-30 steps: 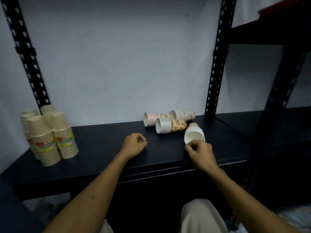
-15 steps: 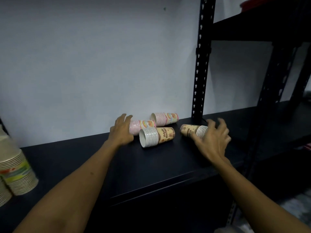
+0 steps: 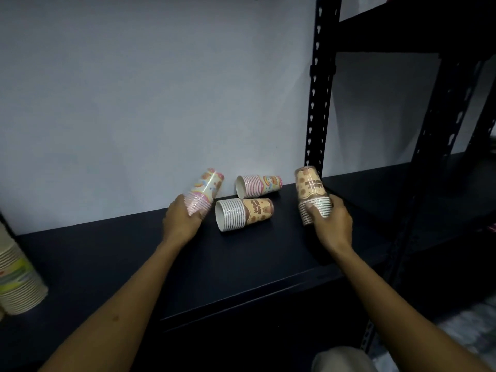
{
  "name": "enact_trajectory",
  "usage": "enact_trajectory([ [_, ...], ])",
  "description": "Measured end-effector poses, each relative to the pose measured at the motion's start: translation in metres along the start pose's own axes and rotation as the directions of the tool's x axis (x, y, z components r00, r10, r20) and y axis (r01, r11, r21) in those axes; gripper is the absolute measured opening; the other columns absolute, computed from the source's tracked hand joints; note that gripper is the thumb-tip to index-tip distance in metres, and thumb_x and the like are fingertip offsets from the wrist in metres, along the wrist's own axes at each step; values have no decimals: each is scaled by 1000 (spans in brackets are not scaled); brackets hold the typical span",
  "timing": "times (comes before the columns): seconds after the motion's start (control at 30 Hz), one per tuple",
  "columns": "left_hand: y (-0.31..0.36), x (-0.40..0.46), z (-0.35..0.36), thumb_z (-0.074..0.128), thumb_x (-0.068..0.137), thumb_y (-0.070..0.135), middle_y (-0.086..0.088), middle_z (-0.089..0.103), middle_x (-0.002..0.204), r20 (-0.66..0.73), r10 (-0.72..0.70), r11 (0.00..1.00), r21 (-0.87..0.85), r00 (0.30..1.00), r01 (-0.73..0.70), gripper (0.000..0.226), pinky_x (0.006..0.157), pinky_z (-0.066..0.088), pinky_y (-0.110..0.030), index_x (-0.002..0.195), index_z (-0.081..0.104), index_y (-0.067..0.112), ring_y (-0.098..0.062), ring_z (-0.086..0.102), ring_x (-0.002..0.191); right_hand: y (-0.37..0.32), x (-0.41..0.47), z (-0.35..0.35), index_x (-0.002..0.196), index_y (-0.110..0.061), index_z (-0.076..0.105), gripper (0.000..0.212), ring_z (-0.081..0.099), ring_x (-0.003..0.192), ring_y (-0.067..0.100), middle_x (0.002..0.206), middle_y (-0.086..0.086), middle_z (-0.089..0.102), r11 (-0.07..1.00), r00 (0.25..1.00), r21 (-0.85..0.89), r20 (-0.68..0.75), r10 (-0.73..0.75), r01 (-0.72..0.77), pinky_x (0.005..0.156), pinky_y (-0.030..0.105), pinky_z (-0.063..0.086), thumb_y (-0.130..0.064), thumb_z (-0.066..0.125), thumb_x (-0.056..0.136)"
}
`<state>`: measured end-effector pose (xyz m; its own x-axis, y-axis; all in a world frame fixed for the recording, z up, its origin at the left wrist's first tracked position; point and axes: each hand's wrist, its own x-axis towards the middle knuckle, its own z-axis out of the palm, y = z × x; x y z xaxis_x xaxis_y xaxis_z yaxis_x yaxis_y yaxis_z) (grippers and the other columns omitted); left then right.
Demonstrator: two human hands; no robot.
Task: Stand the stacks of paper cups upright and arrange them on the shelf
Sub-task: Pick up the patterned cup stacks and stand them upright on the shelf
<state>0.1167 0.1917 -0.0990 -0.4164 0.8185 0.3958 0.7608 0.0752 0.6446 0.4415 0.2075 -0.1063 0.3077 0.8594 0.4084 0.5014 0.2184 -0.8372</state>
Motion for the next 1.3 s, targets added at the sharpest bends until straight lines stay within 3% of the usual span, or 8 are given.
enact_trajectory([
  [0.13, -15, -38, -19, 81, 70, 16, -11, 57, 129, 29, -144, 971, -188, 989, 147, 70, 98, 44, -39, 130, 47, 10, -31, 54, 118, 1, -22, -4, 130, -20, 48, 71, 57, 111, 24, 124, 6, 58, 997, 986, -17, 149, -75, 78, 93, 45, 49, -36, 81, 69],
  [0.3, 0, -72, -35, 89, 59, 22, -6, 62, 121, 82, -117, 967, -218, 990, 132, 72, 85, 44, -27, 120, 51, 13, -23, 61, 108, -11, -38, -6, 132, -18, 48, 72, 57, 115, 23, 126, 6, 59, 994, 956, 15, 270, -110, 110, 95, 37, 47, -25, 83, 70],
  [0.47, 17, -93, -35, 91, 48, 41, -1, 63, 114, 116, -51, 985, -160, 992, 69, 76, 83, 51, -36, 107, 47, 19, -20, 62, 100, -25, -53, -1, 136, -15, 45, 73, 57, 116, 22, 128, 5, 61, 993, 929, 54, 350, -118, 106, 94, 29, 44, -20, 81, 73],
  [0.67, 25, -105, -21, 76, 56, 67, -1, 40, 148, 299, 36, 969, -246, 954, 40, 115, 108, 39, -49, 148, 20, 24, -21, 42, 134, -26, -55, -5, 140, -19, 35, 78, 56, 115, 17, 132, 0, 57, 991, 890, 100, 439, -119, 84, 97, 29, 44, -21, 79, 75],
  [0.8, 22, -104, -25, 75, 79, 28, 3, 61, 129, 385, 189, 947, -314, 904, -64, 74, 95, 51, -34, 143, 38, 20, -3, 61, 94, -19, -50, -17, 138, -20, 36, 74, 55, 108, 11, 126, -5, 57, 990, 863, 119, 488, -127, 78, 96, 29, 44, -21, 78, 77],
  [0.93, 44, -108, -18, 81, 73, 25, 8, 68, 106, 349, 206, 945, -313, 914, -94, 57, 72, 48, -13, 124, 57, 22, 4, 60, 76, -18, -46, -24, 139, -21, 38, 72, 56, 108, 7, 120, -11, 56, 986, 836, 147, 529, -148, 82, 93, 24, 44, -19, 77, 78],
  [1.1, 74, -111, 11, 86, 65, 30, 7, 68, 107, 316, 203, 939, -331, 927, -93, 58, 79, 51, -20, 116, 62, 19, -5, 64, 88, -7, -38, -33, 138, -21, 41, 71, 57, 110, 7, 121, -11, 57, 983, 848, 171, 509, -145, 65, 95, 25, 45, -17, 78, 77],
  [1.3, 101, -100, 52, 83, 71, 30, 0, 63, 127, 310, 189, 932, -357, 932, -70, 70, 97, 50, -36, 131, 49, 16, -17, 61, 112, 9, -18, -42, 133, -23, 44, 79, 57, 103, 11, 122, -2, 54, 994, 920, 40, 376, -113, 105, 87, 27, 47, -30, 86, 66],
])
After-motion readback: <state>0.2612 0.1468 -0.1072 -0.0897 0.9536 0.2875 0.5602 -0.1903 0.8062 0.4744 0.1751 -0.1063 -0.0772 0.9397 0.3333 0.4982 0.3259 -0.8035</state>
